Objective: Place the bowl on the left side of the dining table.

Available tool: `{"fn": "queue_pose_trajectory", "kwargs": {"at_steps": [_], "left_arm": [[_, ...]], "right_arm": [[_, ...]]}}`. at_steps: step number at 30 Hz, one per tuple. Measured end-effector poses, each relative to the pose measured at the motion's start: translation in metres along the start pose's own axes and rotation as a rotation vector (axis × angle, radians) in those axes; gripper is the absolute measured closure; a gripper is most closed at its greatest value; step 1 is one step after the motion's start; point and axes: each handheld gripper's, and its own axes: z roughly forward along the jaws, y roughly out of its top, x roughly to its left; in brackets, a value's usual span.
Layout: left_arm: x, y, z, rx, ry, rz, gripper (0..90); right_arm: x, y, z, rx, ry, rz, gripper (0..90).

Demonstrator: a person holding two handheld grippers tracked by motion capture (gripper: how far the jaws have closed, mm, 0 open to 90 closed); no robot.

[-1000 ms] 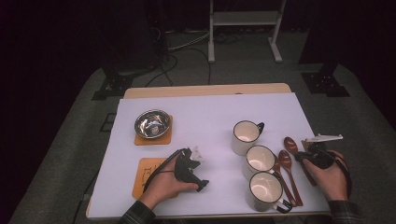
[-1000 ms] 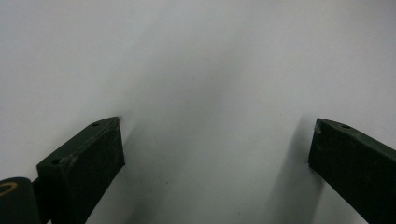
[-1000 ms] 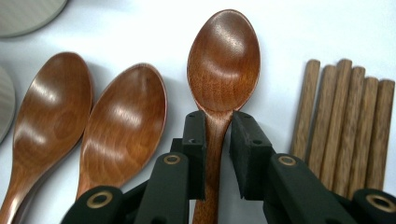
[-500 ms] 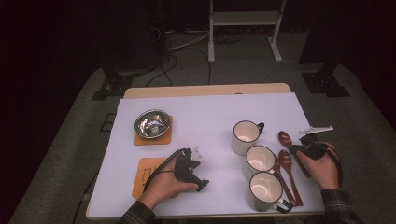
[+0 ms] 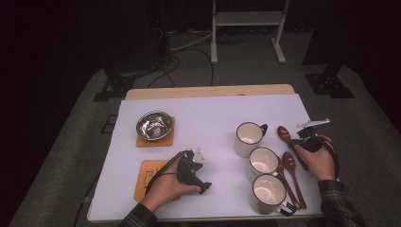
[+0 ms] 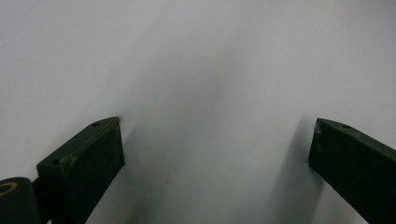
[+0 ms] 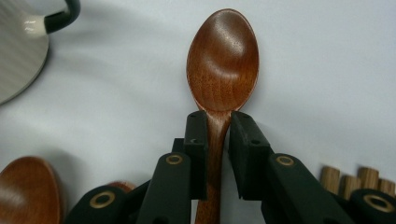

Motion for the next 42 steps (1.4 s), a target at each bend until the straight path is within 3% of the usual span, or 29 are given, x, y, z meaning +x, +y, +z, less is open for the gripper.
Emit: {"fn": "queue_pose_trajectory", "kwargs": {"at_steps": [11, 17, 26, 36, 42], "left_arm": [[0.000, 0.000, 0.000, -0.002, 0.000, -0.006, 2.0], [0.000, 0.000, 0.000, 0.000, 0.000, -0.004, 2.0], [0.000, 0.000, 0.000, 0.006, 0.000, 0.000, 2.0], [0.000, 0.000, 0.000, 0.007, -0.001, -0.003, 2.0], [0.000, 0.001, 0.000, 0.008, 0.000, -0.004, 2.0]], "right_arm": [[-0.006, 0.011, 0.009, 0.001, -0.003, -0.006, 72.7], [-0.005, 0.012, -0.004, -0.001, -0.005, -0.008, 70.2], [0.000, 0.003, -0.008, 0.069, -0.012, -0.029, 68.2], [0.002, 0.011, 0.001, 0.131, -0.024, -0.044, 71.1], [-0.001, 0.016, 0.003, 0.166, -0.001, -0.033, 73.4]]}}
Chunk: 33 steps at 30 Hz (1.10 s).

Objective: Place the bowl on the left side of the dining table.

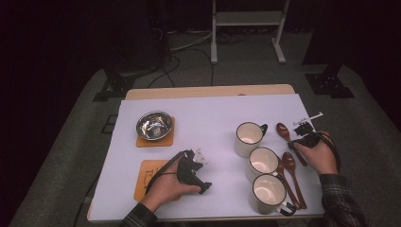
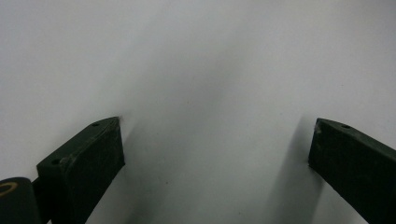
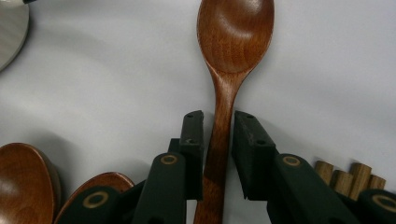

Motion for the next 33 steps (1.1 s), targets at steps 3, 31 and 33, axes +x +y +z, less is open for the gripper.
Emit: {"fn": "queue_pose_trajectory", "kwargs": {"at_steps": [3, 31, 33], "left_arm": [[0.0000, 0.0000, 0.0000, 0.000, 0.000, 0.000, 2.0], [0.0000, -0.0005, 0.0001, -0.005, 0.000, 0.001, 2.0], [0.0001, -0.0006, 0.0001, -0.006, 0.000, 0.001, 2.0]], "right_arm": [[-0.0009, 0.0007, 0.0003, 0.005, 0.007, 0.000, 74.3], [-0.0029, 0.0015, -0.0006, 0.004, 0.016, 0.042, 80.6], [-0.0036, 0.0008, -0.0016, 0.000, 0.016, 0.046, 80.5]]}}
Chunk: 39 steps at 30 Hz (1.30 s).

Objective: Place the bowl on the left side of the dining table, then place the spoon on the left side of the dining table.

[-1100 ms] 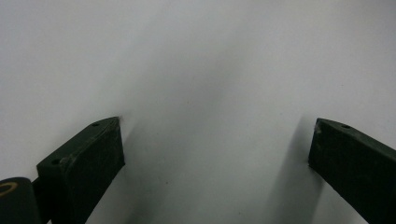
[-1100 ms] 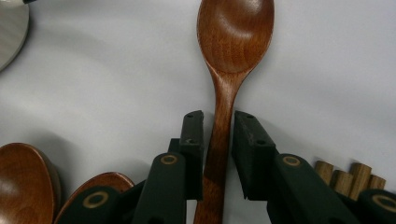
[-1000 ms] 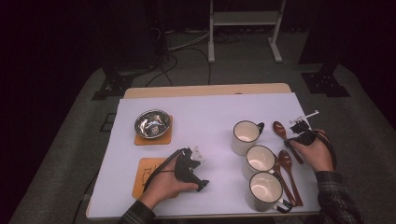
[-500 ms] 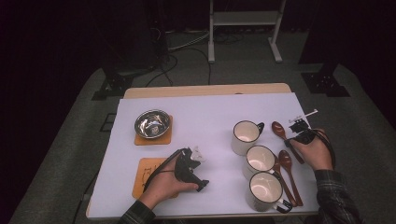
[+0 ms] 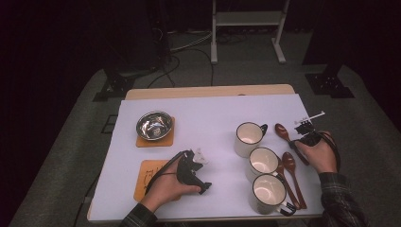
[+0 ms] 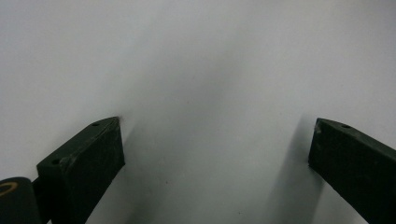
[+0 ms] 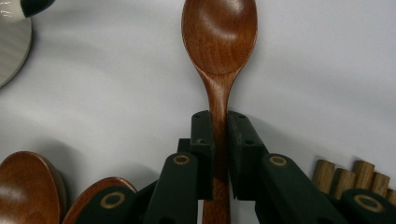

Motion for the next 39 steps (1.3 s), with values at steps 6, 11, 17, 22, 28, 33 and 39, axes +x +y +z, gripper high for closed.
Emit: {"fn": "queue_pose_trajectory", "kwargs": {"at_steps": [6, 11, 17, 22, 28, 33, 39], "left_arm": [[0.000, 0.000, 0.000, -0.001, 0.000, 0.000, 2.0], [0.000, 0.000, 0.000, 0.000, 0.000, 0.002, 2.0], [0.000, 0.000, 0.000, -0.002, 0.000, 0.000, 2.0], [0.000, 0.000, 0.000, 0.000, 0.001, 0.000, 2.0], [0.000, 0.000, 0.000, -0.002, 0.000, -0.001, 2.1], [0.000, -0.001, 0.000, -0.003, 0.002, -0.001, 2.1], [0.000, -0.001, 0.000, -0.002, 0.001, -0.001, 2.1]], "right_arm": [[-0.002, 0.001, -0.008, -0.035, 0.014, 0.008, 80.5], [-0.001, 0.001, -0.012, -0.050, 0.018, 0.007, 80.6], [0.000, 0.004, -0.018, -0.068, 0.029, 0.006, 80.6], [0.000, 0.006, -0.022, -0.082, 0.036, -0.001, 80.6], [0.002, 0.012, -0.029, -0.108, 0.055, -0.007, 80.6], [0.006, 0.018, -0.036, -0.127, 0.062, -0.020, 80.6], [0.010, 0.026, -0.042, -0.148, 0.074, -0.040, 80.6]]}}
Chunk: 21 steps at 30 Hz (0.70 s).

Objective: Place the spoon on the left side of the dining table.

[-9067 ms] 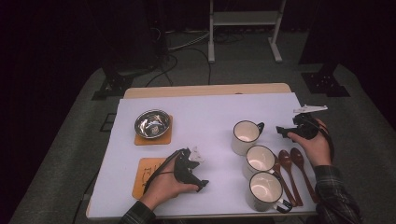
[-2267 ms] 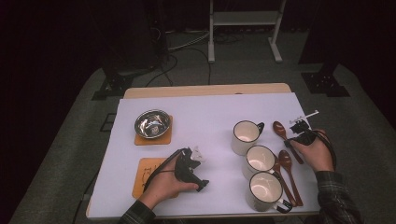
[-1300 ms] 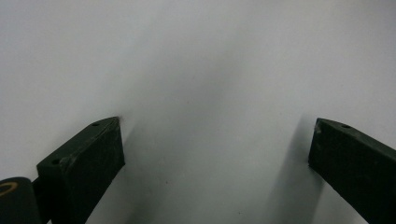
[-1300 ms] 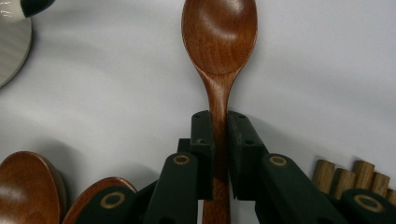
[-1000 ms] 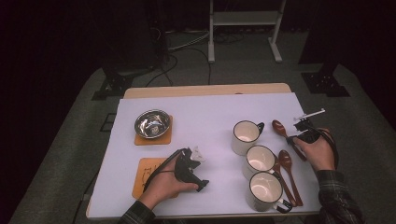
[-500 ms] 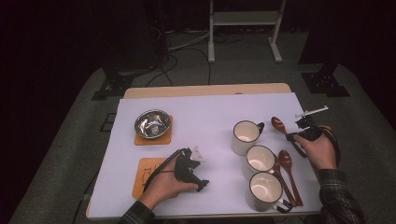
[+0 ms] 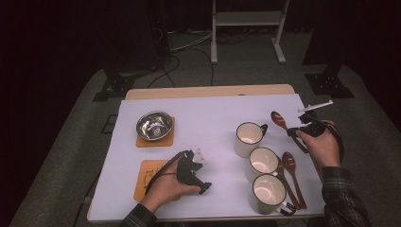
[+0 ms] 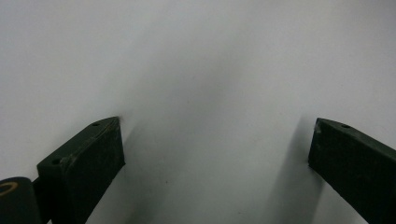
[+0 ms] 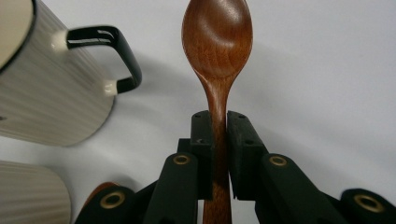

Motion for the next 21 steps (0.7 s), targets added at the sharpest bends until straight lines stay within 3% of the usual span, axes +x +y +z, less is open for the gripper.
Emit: {"fn": "queue_pose_trajectory", "kwargs": {"at_steps": [21], "left_arm": [[0.000, -0.001, 0.000, -0.008, 0.001, -0.001, 2.0]], "right_arm": [[0.018, 0.027, -0.010, -0.035, 0.036, -0.042, 80.5]]}}
